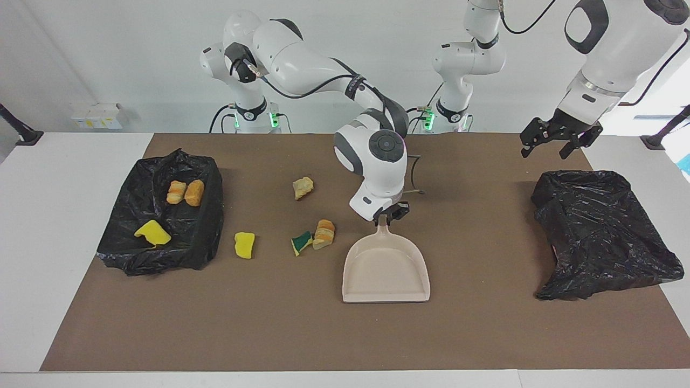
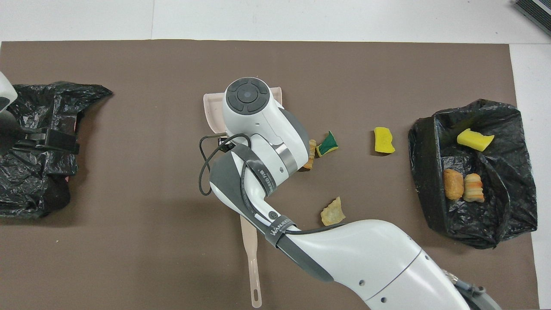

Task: Sweep and dump trash in bin
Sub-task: 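Bring the empty dustpan back with the right gripper and set it down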

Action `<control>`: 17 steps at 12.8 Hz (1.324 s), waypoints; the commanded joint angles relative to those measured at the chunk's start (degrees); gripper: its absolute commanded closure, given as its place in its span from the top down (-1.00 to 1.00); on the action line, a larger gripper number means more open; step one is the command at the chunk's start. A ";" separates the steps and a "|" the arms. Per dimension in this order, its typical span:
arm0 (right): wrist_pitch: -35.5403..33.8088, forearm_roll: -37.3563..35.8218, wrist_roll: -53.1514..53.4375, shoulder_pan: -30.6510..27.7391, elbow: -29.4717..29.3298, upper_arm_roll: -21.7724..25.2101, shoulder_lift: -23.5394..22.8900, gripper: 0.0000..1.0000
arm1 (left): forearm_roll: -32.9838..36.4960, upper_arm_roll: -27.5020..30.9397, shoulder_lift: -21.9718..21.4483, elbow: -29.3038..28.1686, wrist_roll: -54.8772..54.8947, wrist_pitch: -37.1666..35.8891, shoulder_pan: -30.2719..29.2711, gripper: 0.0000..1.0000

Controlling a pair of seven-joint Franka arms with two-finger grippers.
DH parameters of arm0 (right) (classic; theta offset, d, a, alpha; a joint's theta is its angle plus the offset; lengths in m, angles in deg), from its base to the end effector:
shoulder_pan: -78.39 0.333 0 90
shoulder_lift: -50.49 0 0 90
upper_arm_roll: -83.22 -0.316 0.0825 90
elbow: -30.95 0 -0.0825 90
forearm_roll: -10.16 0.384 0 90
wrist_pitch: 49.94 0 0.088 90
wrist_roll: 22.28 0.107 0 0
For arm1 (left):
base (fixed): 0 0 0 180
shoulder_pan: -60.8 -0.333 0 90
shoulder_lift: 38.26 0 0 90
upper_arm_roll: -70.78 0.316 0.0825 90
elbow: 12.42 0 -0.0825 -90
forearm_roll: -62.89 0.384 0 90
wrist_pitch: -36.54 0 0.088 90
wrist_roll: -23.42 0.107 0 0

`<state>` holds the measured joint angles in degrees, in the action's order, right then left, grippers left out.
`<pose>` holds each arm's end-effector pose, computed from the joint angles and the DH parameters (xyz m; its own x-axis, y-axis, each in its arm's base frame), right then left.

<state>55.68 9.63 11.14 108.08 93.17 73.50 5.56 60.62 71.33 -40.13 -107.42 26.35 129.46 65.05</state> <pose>0.6107 0.4487 0.3599 0.9951 0.0622 -0.0767 0.0560 -0.9951 -0.0817 0.5463 -0.0393 0.6057 0.9935 -0.1134 -0.0017 -0.1133 -0.9928 0.0400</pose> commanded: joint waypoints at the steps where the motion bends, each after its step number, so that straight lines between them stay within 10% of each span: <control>1: -0.07 1.58 -1.52 -1.04 0.62 -0.56 0.72 0.20 | 0.78 0.41 -1.37 -1.50 -0.20 0.77 1.54 1.00; 6: -0.85 1.32 2.77 -0.87 5.17 -0.47 7.64 0.36 | 0.78 0.41 -0.32 -1.68 -0.20 4.36 2.24 1.00; 17: 6.77 7.45 4.28 5.46 46.38 -0.91 38.14 0.62 | 0.95 0.50 11.10 0.87 -11.35 15.87 10.15 1.00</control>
<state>57.99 14.09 14.72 113.51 130.61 72.46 38.43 60.61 71.05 -31.68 -108.09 18.12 143.55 72.75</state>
